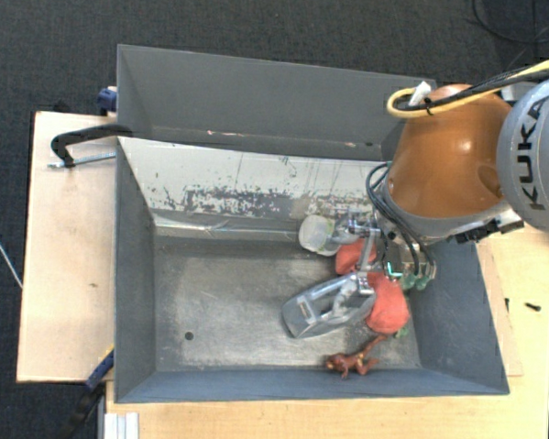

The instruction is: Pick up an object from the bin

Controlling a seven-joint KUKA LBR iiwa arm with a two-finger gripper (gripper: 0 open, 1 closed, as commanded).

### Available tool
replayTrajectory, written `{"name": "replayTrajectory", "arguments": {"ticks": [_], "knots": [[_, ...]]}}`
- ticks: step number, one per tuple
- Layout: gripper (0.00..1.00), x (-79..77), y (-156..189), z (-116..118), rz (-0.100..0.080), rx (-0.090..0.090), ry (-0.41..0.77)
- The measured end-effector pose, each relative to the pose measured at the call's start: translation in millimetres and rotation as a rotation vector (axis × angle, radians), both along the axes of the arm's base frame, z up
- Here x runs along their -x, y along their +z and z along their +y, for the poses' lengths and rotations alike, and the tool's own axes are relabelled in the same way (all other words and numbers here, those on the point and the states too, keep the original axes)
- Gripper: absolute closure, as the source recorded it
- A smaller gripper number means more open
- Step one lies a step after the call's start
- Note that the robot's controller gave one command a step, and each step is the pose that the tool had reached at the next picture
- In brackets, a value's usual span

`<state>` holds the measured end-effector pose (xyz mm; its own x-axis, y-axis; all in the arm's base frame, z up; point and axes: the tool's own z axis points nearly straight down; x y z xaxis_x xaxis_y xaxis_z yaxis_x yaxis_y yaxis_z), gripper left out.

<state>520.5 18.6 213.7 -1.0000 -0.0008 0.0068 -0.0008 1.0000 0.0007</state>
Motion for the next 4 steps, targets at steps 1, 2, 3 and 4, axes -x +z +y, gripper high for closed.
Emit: {"name": "replayTrajectory", "arguments": {"ticks": [1,2,3,4], "knots": [[0.0,-1.6,4.0,0.0,-0.009,0.0,0.0],[0.0,-2.2,-36.1,-1.0,-0.017,-0.001,-0.021],[0.0,7.2,-86.8,1.5,-0.009,0.0,0.103],[0.0,10.9,-111.6,-20.5,-0.01,-0.003,0.339]]}}
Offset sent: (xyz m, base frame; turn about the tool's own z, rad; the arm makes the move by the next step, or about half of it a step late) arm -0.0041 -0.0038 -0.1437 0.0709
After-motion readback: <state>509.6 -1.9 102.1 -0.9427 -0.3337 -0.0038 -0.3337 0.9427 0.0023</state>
